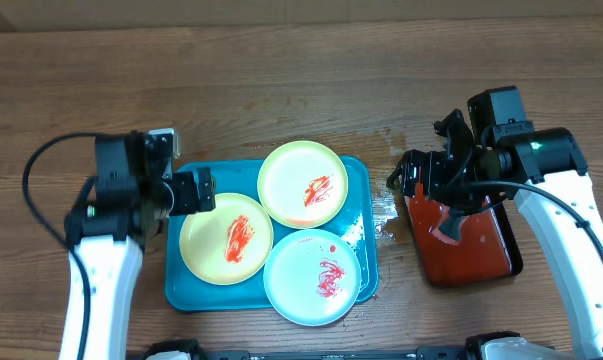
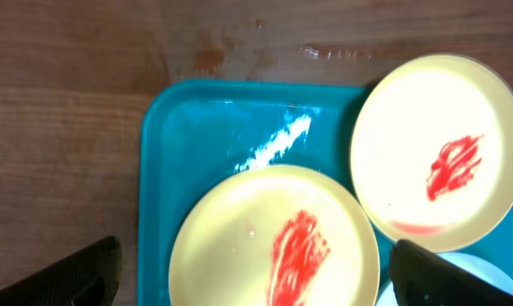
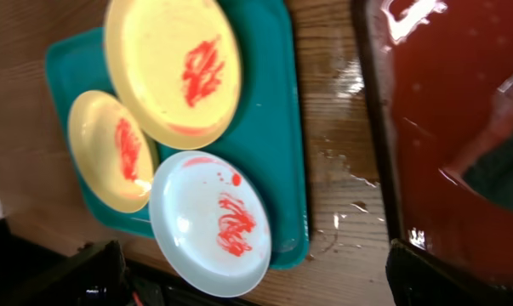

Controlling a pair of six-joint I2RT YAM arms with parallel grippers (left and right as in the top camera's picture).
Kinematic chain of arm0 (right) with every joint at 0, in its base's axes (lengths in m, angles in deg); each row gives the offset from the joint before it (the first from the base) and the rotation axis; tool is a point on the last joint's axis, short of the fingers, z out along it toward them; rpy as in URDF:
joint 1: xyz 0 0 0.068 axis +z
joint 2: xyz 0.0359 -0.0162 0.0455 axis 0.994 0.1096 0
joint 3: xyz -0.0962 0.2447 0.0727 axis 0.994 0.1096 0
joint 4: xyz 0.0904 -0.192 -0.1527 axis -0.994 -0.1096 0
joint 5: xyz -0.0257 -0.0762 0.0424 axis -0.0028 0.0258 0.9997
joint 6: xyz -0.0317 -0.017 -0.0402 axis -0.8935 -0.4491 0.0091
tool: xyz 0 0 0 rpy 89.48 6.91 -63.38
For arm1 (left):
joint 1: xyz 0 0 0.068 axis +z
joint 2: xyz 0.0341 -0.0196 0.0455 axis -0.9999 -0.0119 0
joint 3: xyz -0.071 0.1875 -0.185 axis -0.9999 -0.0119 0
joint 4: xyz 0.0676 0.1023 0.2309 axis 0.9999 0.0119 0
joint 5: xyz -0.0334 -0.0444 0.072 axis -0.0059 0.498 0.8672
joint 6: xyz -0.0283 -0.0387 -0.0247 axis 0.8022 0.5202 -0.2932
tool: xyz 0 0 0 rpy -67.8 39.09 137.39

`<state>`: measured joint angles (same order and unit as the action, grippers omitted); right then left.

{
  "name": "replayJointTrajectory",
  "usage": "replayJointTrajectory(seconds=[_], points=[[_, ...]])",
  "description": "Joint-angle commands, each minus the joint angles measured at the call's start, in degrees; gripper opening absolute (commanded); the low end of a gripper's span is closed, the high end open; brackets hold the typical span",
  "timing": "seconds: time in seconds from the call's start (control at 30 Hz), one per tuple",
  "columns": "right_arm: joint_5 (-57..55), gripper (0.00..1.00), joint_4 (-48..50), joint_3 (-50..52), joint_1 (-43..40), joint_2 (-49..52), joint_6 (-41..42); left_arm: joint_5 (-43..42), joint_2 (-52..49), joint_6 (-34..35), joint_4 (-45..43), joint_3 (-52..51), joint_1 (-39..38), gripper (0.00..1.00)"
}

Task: Clean dirty plates on tray and stack at the side
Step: 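Move the right gripper over the black tray toward the sponge, then lower the right gripper and grasp the green-and-pink sponge in the water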

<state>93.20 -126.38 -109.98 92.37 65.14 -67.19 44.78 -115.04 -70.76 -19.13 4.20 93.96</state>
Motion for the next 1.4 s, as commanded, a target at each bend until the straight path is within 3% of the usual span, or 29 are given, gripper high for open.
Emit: replayJointTrajectory(seconds=[0.0,0.23,0.5,0.63,0.67,0.7,1.0,1.17,1.37], points=[[-9.5,1.0,-1.9,-1.4,0.2,-0.4,7.6,-2.2,-4.6,0.9,2.4,4.1,0.2,1.0],[-24.6,1.0,-7.8,-1.4,0.2,-0.3,20.6,-7.2,-9.4,2.5,3.7,4.1,0.2,1.0],[-25.0,1.0,-5.2,-1.4,0.2,-0.3,21.5,-11.5,-12.2,2.5,3.7,4.1,0.2,1.0],[-25.0,1.0,-1.7,-1.4,0.2,-0.3,21.5,-12.0,-12.3,2.5,4.4,4.1,0.2,0.67],[-25.0,1.0,-1.6,-1.4,0.2,-0.3,21.5,-12.0,-12.3,2.5,4.2,4.1,0.2,0.77],[-25.0,1.0,-1.9,-1.4,0.2,-0.3,21.5,-11.9,-12.3,2.5,4.0,4.1,0.2,1.0],[-21.1,1.0,-0.9,-1.0,0.3,-0.3,21.6,-13.9,-12.3,3.6,5.4,4.1,0.2,1.0],[-25.2,1.0,-4.7,2.4,0.3,-0.2,30.7,-16.4,-12.3,3.8,4.2,4.1,0.2,1.0],[-25.9,1.0,4.5,10.8,0.3,0.0,27.5,-15.9,-12.3,3.5,5.4,4.1,0.2,1.0]])
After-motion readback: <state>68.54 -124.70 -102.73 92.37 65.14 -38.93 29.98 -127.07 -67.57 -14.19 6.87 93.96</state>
